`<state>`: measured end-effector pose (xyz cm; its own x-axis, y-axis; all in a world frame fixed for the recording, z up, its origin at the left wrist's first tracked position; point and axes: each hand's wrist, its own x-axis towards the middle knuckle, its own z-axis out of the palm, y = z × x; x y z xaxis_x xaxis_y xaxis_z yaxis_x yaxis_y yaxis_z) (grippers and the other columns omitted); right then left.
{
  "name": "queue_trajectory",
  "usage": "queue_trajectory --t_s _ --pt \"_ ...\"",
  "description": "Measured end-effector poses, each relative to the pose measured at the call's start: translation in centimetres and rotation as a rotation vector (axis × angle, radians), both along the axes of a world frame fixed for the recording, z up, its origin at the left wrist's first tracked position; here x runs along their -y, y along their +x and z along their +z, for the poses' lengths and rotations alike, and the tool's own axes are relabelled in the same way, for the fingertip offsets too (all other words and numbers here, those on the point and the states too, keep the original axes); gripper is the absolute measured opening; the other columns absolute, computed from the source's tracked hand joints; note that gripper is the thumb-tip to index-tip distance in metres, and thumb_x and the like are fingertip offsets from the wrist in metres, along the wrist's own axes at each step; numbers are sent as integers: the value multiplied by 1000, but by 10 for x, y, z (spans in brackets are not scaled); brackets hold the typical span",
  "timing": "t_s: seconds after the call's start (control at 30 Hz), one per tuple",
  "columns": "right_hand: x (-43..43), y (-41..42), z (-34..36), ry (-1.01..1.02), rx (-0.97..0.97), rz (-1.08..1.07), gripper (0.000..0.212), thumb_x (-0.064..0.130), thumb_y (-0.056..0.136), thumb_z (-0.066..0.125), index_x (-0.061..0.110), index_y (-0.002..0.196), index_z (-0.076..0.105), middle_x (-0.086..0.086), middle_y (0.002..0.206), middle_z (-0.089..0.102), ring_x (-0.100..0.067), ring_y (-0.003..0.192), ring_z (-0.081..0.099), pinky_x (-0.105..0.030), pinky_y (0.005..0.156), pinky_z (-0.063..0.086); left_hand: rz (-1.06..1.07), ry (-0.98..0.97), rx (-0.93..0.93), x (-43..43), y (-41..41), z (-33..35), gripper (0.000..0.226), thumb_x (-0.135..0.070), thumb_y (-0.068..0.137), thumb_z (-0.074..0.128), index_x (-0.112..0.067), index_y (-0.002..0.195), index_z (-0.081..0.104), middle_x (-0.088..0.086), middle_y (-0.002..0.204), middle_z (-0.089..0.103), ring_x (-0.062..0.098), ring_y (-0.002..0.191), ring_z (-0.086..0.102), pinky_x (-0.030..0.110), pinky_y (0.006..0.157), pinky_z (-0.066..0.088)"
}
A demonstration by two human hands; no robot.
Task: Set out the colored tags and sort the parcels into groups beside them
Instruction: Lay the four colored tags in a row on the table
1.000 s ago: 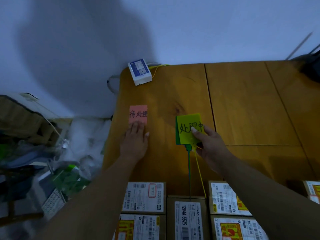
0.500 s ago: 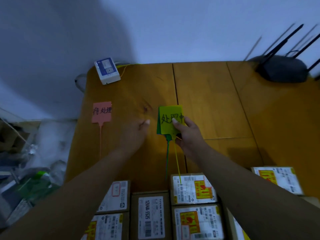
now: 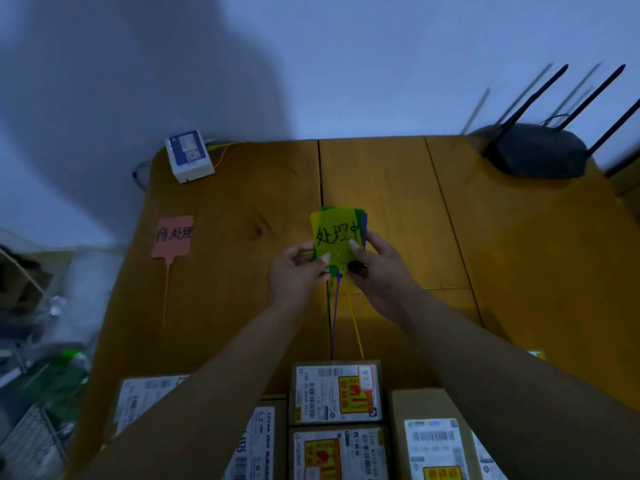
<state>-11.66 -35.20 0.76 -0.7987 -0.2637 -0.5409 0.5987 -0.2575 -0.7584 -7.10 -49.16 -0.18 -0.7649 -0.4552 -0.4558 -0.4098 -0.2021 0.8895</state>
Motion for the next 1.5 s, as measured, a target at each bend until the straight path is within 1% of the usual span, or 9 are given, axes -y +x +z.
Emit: queue_trajectory --t_s 0.1,0.43,0.57,0.73,0.9,1.2,1.3,1.37,1.5 --pt "-13 -5 -1 47 -10 -9 19 18 104 62 28 118 70 -6 107 78 -21 88 75 -32 67 62 -19 37 -13 -5 -5 -2 39 7 90 72 7 128 62 25 106 68 21 76 68 19 61 61" --pt "-49 -14 1 59 52 -52 31 19 103 61 8 131 68 -18 130 72 -28 107 70 -44 88 57 -107 70 -26 -19 -9 -17 35 3 89 74 4 123 65 8 75 73 16 61 75 23 54 59" --pt "-55 -15 0 76 80 -74 31 13 103 61 9 133 68 -17 132 72 -36 125 66 -48 98 52 -100 94 -52 -23 -7 -16 37 3 89 74 1 125 67 18 98 74 17 62 76 24 56 61" --pt "-58 -17 -2 36 104 -133 32 12 104 59 7 135 65 -18 130 72 -32 109 70 -40 75 59 -54 139 -111 -28 -5 -15 32 2 88 76 -17 114 74 12 116 70 24 75 78 24 61 59" --pt "-73 -34 -3 93 26 -342 21 13 107 55 11 126 65 -16 124 71 -28 101 70 -43 78 61 59 269 -164 -9 -20 -23 34 7 90 70 -10 119 70 12 99 73 19 71 78 20 58 58" --pt "-116 -36 -15 229 24 -438 35 14 104 60 11 139 63 -17 131 70 -35 117 69 -43 78 61 2 -258 132 21 -71 -65 38 10 94 64 3 131 62 19 102 68 17 60 66 20 53 56" --pt "-119 -30 -9 232 -12 -382 34 15 105 59 12 138 64 -15 130 70 -31 112 69 -41 78 60 -101 -495 172 18 -79 -66 39 2 93 65 -2 132 64 18 110 74 33 84 75 42 79 62" --pt "-119 -28 -3 244 -40 -342 26 15 105 59 13 130 66 -14 127 69 -27 106 69 -40 76 60 -196 -706 222 17 -77 -63 44 -7 92 69 -6 136 63 20 119 73 36 107 72 44 95 56" --pt "-115 -24 8 256 -95 -283 11 15 105 59 19 110 68 -12 121 69 -22 95 69 -42 76 60 -421 -1018 213 5 -59 -63 51 -25 96 65 -17 146 54 16 142 51 39 127 56 46 104 47"
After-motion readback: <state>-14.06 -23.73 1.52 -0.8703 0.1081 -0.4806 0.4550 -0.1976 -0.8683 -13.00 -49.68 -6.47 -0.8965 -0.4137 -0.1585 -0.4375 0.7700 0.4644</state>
